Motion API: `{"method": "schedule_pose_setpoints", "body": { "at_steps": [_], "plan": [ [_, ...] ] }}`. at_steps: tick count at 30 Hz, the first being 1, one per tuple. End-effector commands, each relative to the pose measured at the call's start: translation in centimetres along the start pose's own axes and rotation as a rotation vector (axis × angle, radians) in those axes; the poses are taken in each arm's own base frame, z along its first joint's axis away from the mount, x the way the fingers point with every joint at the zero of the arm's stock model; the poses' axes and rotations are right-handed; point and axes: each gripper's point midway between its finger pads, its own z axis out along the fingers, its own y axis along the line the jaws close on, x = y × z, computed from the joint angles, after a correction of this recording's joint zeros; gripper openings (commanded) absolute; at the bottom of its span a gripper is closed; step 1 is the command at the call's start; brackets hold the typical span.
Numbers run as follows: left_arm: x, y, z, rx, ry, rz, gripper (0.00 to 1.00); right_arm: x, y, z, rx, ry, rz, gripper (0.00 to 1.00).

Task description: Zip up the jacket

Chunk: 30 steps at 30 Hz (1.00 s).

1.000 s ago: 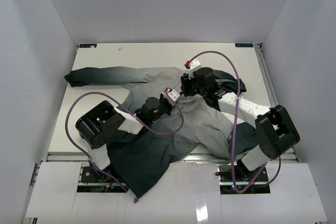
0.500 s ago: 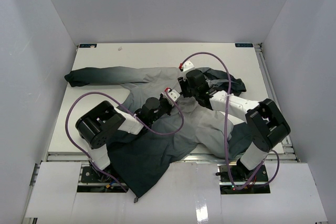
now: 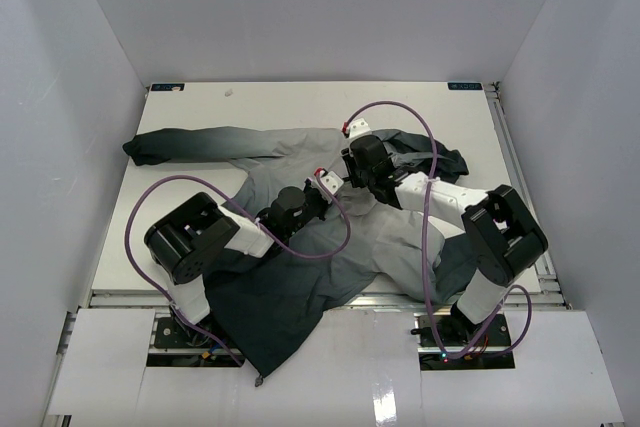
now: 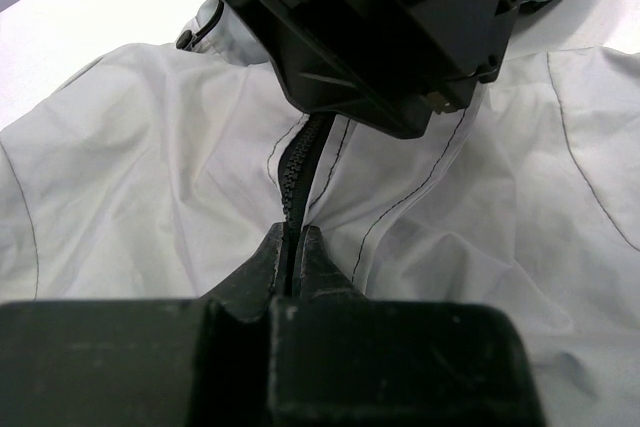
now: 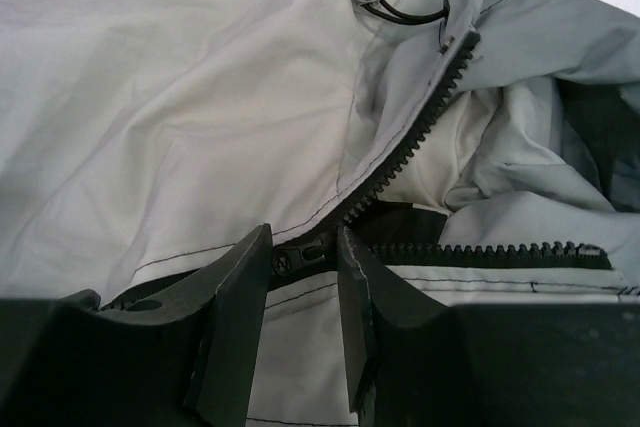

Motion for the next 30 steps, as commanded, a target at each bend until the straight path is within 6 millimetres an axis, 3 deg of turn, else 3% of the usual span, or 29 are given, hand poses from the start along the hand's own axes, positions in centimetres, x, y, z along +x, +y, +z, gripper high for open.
{"method": "schedule_pose_setpoints", "body": {
  "at_steps": [1,5,12,16,18,20,30],
  "plan": [
    [-2.7,0.6,-0.2,-0.032,-0.072,0.008,0.0,-0.9,0.4,0.2,0.03,0.002,0.077,0.4],
    [-2.0,0.1,0.1,-0.029,-0.059,0.012,0.0,0.1,1.8,0.8,0.022,0.035,0.12,0.42],
    [-0.6,-0.9,0.4,-0.034,-0.039,-0.009,0.0,3.8,2.5,1.9,0.107,0.136,0.142,0.42],
    [-0.1,-0.9,0.2,-0.041,-0.026,-0.018,0.0,5.4,2.2,2.3,0.154,0.172,0.144,0.28],
    [-0.2,-0.9,0.1,-0.042,-0.029,-0.023,0.0,5.7,1.7,2.2,0.186,0.176,0.143,0.14],
    [0.0,-0.9,0.0,-0.044,-0.027,-0.026,0.0,5.4,1.0,2.0,0.217,0.163,0.139,0.08],
    [2.4,-1.0,-0.8,-0.055,0.016,-0.031,0.0,0.7,-2.0,0.6,0.204,0.043,0.084,0.08]
  ]
}}
